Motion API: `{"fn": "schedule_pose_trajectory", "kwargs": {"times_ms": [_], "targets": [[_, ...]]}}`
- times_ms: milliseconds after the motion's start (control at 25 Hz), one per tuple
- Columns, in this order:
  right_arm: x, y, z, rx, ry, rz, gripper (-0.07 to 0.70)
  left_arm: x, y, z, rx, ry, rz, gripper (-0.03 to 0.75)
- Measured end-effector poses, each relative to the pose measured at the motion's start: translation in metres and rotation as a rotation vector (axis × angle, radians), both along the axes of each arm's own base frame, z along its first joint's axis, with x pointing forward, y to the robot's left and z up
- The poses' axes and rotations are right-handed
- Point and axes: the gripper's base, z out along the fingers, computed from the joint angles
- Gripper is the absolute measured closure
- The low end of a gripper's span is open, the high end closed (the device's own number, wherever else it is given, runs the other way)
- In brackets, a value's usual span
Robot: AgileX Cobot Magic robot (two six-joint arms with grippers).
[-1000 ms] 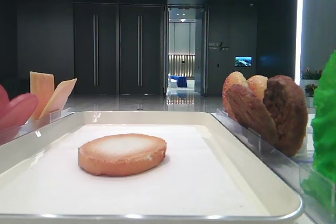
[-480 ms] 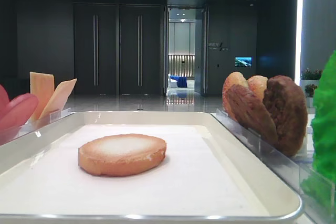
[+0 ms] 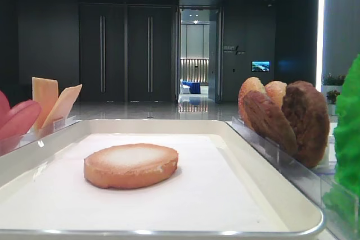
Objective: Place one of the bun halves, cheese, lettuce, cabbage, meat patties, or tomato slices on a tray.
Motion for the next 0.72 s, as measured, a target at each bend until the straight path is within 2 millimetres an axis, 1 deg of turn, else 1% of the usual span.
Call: {"fn": "schedule_pose_trajectory", "kwargs": {"times_ms": [160,400,720], "targets": [[0.0,0.0,0.0,0.0,0.0,0.0,0.16,-0.017,0.001,-0.001,0.019,-0.078,-0.043,0.171],[0.0,0.0,0.0,0.0,0.0,0.0,0.16,-0.044,-0.004,0.007,0.001,-0.257,-0.14,0.177],[0.0,0.0,0.0,0.0,0.0,0.0,0.16,-0.085,-0.002,0.011,0.008,-0.518,-0.15,0.178]]}}
